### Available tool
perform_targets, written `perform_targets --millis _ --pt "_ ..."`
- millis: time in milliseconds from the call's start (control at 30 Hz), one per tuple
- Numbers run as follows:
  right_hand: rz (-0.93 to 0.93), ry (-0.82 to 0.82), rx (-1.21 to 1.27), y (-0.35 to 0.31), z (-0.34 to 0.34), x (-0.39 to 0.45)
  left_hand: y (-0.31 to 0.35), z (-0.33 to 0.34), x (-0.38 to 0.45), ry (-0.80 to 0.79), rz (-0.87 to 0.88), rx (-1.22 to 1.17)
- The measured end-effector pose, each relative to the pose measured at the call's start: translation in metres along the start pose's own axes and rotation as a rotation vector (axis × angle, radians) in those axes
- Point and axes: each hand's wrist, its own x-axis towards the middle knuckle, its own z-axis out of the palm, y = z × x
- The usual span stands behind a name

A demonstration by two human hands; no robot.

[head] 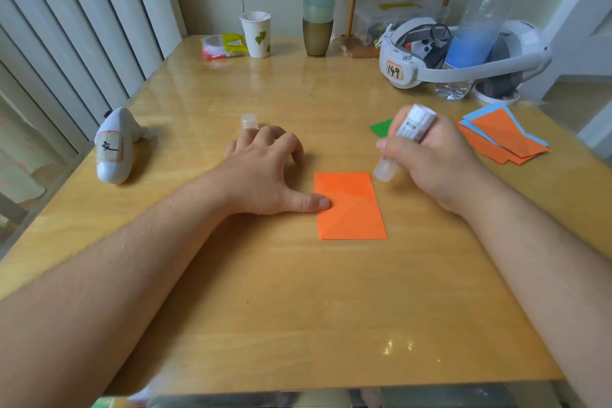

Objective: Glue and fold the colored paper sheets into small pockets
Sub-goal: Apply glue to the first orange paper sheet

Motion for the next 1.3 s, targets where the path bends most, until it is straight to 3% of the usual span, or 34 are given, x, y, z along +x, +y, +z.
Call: perform_targets --millis 67,300,500,733,933,1133,1300 --pt "-0.016 0.038 -0.071 0.002 0.004 0.002 0.000 0.000 0.000 0.002 0.002 0.001" --pt "-0.029 -0.106 -0.287 0.008 0.015 0.003 -0.001 -0.001 -0.001 -0.044 0.013 0.009" --pt "0.004 -0.161 -0.308 0.005 0.011 0.000 -0.001 -0.001 -0.002 -0.045 0.016 0.009" --pt "0.038 -0.343 -0.196 -0.001 0.004 -0.010 -0.001 -0.001 -0.002 -0.048 0.017 -0.009" --pt "0.030 0.058 0.187 0.005 -0.002 0.010 -0.002 -0.001 -0.002 -0.043 0.027 0.003" --pt "-0.017 0.019 -0.011 -0.005 0.026 0.011 -0.001 0.000 -0.002 -0.042 0.022 0.024" --pt "-0.086 -0.082 -0.334 -0.021 0.052 0.006 -0.001 0.000 -0.003 -0.044 0.026 0.048"
